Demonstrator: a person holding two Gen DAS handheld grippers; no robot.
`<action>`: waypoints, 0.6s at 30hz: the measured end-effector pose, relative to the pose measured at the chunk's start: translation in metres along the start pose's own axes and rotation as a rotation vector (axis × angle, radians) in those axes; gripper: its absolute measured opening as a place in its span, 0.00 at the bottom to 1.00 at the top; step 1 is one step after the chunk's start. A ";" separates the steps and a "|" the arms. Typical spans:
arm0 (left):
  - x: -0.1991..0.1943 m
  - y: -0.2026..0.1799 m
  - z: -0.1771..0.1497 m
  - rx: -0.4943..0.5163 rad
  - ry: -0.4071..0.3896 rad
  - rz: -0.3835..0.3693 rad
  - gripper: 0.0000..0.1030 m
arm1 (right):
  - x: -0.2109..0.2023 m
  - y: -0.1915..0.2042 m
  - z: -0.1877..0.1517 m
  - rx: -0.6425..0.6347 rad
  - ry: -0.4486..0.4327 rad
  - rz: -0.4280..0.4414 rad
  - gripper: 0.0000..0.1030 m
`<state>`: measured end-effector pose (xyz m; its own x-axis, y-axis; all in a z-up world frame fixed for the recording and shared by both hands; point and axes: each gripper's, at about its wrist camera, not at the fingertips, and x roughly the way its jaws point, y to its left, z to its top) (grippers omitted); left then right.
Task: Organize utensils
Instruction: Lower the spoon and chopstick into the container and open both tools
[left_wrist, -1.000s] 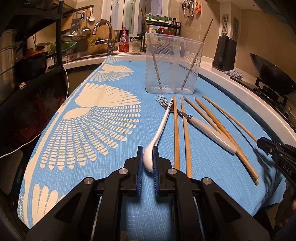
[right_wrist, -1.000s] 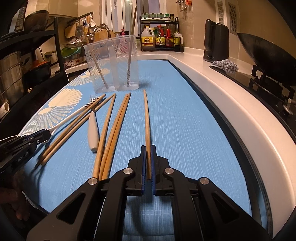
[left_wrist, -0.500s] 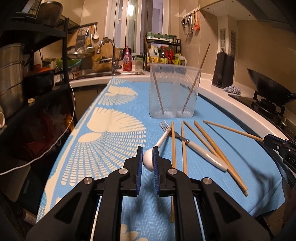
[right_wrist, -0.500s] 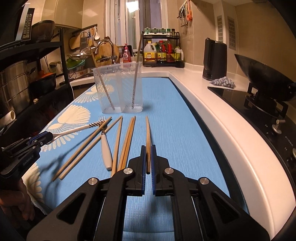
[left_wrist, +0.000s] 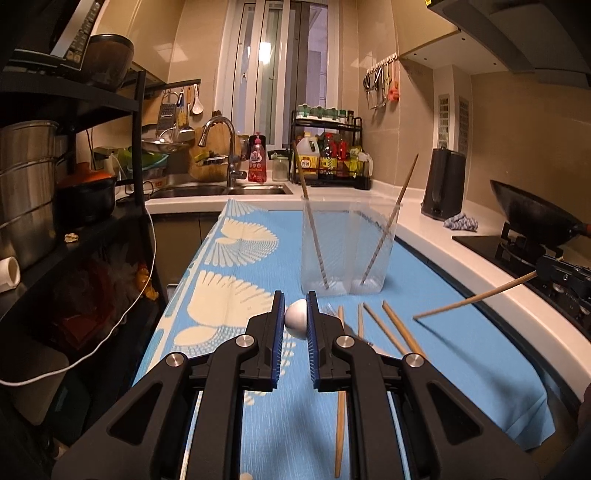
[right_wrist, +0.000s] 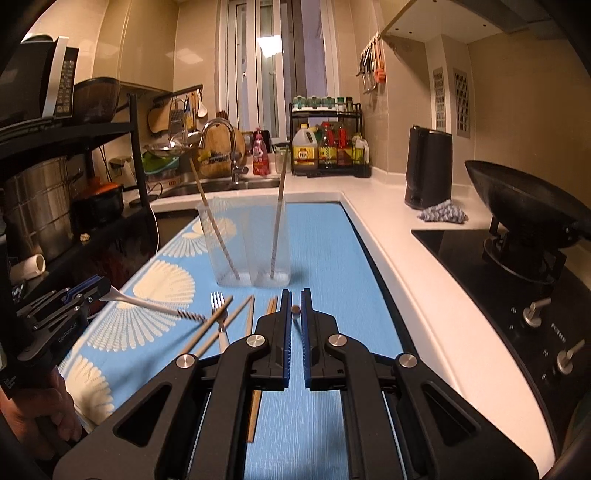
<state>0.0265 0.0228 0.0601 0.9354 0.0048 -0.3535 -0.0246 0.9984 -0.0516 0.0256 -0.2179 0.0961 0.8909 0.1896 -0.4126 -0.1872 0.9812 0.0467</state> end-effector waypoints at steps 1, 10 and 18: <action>0.000 -0.001 0.006 0.001 -0.008 -0.002 0.11 | 0.000 0.000 0.006 0.000 -0.007 0.002 0.05; 0.013 -0.005 0.050 -0.006 -0.005 -0.036 0.12 | 0.016 0.005 0.051 -0.014 -0.020 0.026 0.05; 0.029 -0.008 0.094 0.029 0.071 -0.062 0.12 | 0.029 0.017 0.085 -0.059 0.005 0.052 0.05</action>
<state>0.0871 0.0204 0.1382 0.9074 -0.0604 -0.4158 0.0441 0.9978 -0.0488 0.0837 -0.1927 0.1623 0.8773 0.2404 -0.4154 -0.2580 0.9660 0.0143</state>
